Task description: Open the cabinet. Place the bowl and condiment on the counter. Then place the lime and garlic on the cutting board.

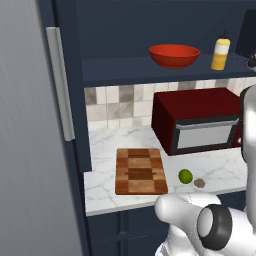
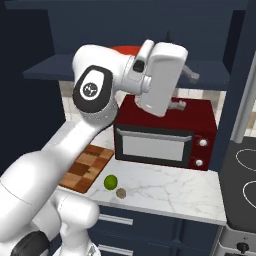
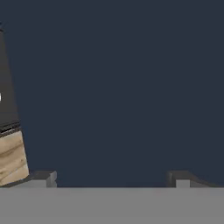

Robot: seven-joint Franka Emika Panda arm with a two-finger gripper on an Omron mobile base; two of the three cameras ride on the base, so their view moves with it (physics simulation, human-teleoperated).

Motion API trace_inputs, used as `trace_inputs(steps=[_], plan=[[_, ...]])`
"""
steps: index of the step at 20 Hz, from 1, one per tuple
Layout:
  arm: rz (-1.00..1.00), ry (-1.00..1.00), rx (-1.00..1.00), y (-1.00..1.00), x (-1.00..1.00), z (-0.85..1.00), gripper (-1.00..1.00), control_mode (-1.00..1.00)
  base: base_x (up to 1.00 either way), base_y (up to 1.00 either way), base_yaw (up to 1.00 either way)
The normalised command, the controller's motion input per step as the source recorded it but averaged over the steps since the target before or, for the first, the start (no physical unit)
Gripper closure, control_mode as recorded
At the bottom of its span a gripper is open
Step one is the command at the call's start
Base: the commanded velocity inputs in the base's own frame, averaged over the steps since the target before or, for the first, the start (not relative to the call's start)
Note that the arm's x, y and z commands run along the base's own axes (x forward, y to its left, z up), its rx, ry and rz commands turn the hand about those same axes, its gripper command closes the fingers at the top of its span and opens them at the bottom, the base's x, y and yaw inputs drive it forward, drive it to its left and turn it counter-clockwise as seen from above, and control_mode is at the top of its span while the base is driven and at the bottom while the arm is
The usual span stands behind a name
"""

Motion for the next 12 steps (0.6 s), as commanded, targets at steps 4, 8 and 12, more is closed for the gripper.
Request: trace_inputs(steps=[4,8,12], plan=[[0.14,-0.17,0.10,0.96,0.01,0.00,-1.00,-1.00,0.00,0.00,0.00],[0.16,-0.12,0.17,0.76,0.07,0.00,-1.00,-1.00,0.00,0.00,0.00],[0.17,-0.07,0.26,0.47,0.02,0.15,-1.00,-1.00,0.00,0.00,0.00]])
